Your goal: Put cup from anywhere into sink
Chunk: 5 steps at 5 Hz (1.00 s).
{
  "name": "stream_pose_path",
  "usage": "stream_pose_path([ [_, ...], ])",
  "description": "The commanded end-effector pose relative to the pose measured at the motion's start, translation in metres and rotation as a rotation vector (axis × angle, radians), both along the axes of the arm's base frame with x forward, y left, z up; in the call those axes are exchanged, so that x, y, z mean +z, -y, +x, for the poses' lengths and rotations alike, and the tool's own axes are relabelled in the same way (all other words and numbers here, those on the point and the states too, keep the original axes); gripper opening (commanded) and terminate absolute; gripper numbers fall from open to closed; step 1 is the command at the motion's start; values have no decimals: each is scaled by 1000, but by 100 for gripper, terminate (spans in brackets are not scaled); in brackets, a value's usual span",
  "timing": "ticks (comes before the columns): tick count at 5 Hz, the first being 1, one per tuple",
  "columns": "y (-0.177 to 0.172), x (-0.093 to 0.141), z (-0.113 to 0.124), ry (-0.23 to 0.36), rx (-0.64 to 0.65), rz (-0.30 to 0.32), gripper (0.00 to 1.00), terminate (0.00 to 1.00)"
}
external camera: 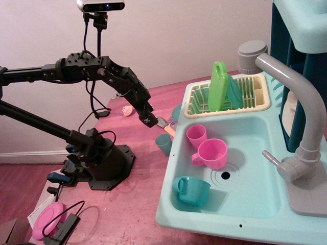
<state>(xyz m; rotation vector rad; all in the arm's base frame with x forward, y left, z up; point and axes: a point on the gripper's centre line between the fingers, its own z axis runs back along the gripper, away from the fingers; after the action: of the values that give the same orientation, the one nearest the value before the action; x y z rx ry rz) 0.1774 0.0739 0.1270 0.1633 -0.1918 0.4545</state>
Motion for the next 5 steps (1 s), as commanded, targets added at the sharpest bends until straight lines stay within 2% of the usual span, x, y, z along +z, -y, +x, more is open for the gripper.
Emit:
stream_pose_path([
  [1, 0, 0, 0, 0, 0, 0, 100, 0],
  [3, 9, -29, 5, -81, -33, -47, 100, 0],
  [5, 9, -48, 8, -139, -42, -62, 100, 0],
])
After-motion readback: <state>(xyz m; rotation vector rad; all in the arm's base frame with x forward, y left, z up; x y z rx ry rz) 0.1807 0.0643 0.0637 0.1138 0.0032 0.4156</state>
